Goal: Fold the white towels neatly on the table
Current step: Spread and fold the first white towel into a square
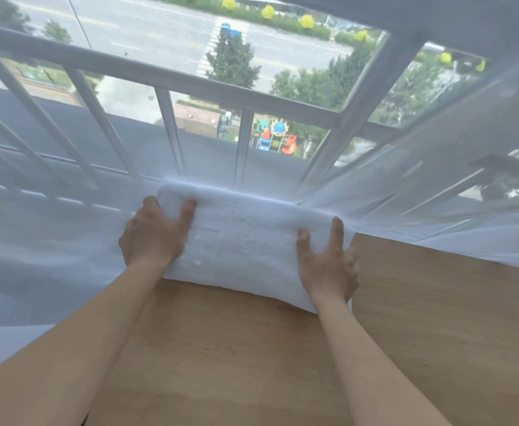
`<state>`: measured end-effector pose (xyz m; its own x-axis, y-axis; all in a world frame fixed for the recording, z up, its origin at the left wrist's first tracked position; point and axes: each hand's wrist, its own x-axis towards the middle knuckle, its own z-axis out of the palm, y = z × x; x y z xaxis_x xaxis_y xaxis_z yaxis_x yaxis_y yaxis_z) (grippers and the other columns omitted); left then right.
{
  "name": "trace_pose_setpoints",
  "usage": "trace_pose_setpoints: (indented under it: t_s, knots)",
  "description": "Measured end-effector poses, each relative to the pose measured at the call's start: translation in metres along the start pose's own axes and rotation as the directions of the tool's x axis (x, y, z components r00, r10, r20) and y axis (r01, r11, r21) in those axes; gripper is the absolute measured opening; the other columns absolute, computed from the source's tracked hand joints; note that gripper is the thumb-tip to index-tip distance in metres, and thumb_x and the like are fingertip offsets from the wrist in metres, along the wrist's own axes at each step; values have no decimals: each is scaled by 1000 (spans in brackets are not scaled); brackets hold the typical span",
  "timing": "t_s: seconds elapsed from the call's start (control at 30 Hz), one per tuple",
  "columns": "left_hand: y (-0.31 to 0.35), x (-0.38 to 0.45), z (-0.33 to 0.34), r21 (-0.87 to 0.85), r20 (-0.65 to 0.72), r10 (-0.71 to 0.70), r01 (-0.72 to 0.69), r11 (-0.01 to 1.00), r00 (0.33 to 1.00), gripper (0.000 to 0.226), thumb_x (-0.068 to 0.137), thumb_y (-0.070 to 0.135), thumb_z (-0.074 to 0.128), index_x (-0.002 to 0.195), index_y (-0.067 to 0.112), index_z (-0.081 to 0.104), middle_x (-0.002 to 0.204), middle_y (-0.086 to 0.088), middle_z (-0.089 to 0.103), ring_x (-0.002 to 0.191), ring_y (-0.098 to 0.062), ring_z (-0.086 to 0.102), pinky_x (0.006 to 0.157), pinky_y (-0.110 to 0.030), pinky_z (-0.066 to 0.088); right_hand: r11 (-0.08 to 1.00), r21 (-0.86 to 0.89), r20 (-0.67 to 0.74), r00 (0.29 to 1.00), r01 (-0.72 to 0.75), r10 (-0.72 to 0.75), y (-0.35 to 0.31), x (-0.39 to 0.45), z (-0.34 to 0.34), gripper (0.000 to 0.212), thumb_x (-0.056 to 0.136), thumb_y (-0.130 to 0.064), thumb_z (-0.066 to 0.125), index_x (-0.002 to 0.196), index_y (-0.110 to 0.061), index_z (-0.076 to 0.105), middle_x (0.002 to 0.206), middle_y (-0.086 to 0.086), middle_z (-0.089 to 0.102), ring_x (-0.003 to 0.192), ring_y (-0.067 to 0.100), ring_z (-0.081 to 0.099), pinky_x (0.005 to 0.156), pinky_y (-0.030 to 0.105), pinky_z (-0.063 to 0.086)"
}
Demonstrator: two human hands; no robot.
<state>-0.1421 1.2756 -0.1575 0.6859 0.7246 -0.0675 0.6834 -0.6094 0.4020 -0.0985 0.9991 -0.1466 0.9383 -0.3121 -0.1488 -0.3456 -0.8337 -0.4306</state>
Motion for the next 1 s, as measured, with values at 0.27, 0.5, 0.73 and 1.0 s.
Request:
trace_pose_setpoints:
  t_s: [0.27, 0.5, 0.73, 1.0]
  knots:
    - [10, -21, -13, -17, -12, 190, -190, 982, 982, 81, 96, 59, 36, 159, 14, 10, 165, -12, 19, 150, -30, 19, 119, -50, 19, 987, -152, 64, 997, 42, -33, -6, -7, -16, 74, 89, -74, 30, 154, -43, 11, 155, 19, 19, 136, 39, 32, 109, 55, 24]
    - [57, -59, -3, 153, 262, 611, -657, 738, 747, 80, 86, 65, 8, 158, 33, 23, 168, 0, 14, 155, -24, 4, 124, -49, 1, 871, -194, 144, 891, 452, -430, -23, -30, 7, 70, 91, -68, 15, 156, -42, 15, 168, 1, 5, 153, 28, -8, 119, 53, -14]
    - [52, -58, 17, 256, 215, 643, -678, 689, 735, 71, 91, 56, 27, 156, 27, 33, 163, -7, 29, 152, -32, 19, 121, -58, 11, 857, -268, -42, 883, 441, -468, -19, -25, 33, 68, 90, -63, 33, 152, -35, 36, 162, 8, 30, 152, 36, 16, 118, 65, 4]
    - [57, -58, 11, 197, 245, 617, -662, 724, 748, 75, 86, 54, 22, 154, 28, 38, 163, -4, 30, 152, -30, 21, 121, -57, 14, 863, -263, 93, 902, 431, -422, -21, -23, 26, 72, 90, -65, 19, 157, -39, 17, 168, 3, 9, 154, 30, -4, 117, 60, -14]
